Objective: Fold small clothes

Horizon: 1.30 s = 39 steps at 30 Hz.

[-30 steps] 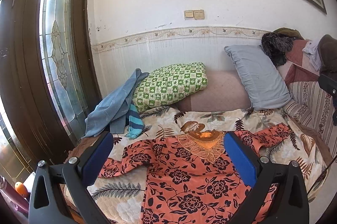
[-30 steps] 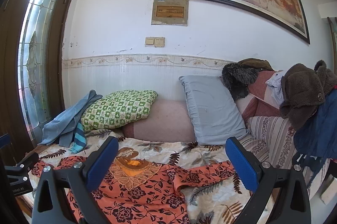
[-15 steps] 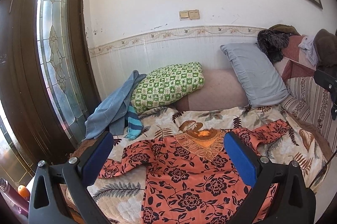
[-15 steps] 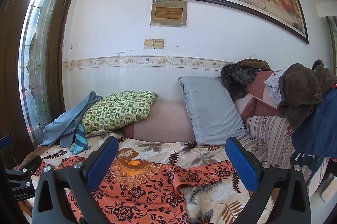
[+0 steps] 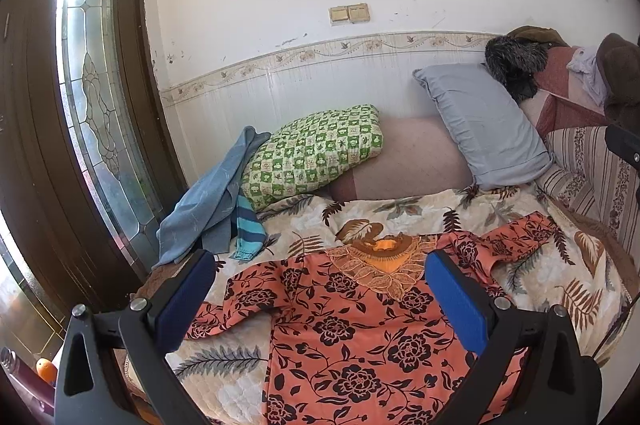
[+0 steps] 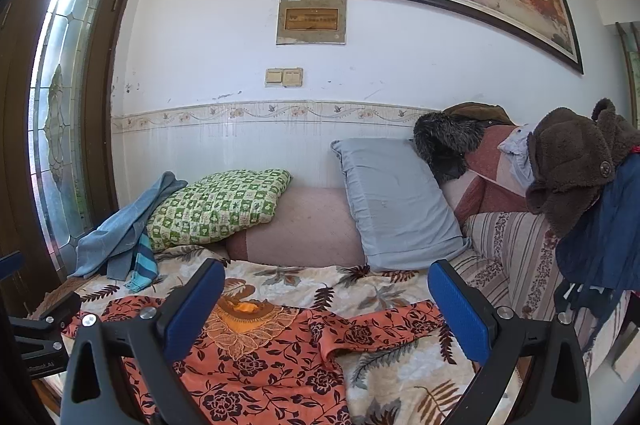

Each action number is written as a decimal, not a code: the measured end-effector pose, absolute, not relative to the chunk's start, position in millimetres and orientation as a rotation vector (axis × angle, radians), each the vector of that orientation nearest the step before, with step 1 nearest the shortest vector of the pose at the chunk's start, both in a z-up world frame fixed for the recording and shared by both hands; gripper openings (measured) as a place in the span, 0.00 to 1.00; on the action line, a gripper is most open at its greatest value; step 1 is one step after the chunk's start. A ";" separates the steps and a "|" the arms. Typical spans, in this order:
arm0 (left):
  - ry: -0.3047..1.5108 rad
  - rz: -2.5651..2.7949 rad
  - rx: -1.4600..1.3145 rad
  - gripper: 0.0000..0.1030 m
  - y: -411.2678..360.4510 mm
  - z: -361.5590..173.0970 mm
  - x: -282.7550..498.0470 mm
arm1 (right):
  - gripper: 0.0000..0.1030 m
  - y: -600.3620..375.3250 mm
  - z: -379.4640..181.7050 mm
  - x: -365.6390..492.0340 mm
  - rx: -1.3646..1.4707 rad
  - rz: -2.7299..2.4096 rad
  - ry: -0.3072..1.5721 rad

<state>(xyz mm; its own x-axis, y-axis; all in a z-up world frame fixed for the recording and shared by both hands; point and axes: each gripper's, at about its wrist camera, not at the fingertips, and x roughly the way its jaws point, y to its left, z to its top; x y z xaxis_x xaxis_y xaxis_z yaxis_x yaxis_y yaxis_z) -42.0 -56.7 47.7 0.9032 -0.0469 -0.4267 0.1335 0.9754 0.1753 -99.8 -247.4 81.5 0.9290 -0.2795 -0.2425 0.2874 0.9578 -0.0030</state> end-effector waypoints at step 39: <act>0.909 0.528 -0.161 1.00 214.5 -173.2 122.5 | 1.00 -381.0 -100.8 61.4 0.107 -0.286 0.669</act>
<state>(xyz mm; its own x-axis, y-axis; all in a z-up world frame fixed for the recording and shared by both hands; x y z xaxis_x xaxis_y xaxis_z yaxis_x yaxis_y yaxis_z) 122.5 214.5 -173.2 0.4976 0.3674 -0.7857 -0.5007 0.8614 0.0857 61.4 -381.0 -100.8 0.7468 -0.2268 -0.6252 0.2953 0.9554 0.0061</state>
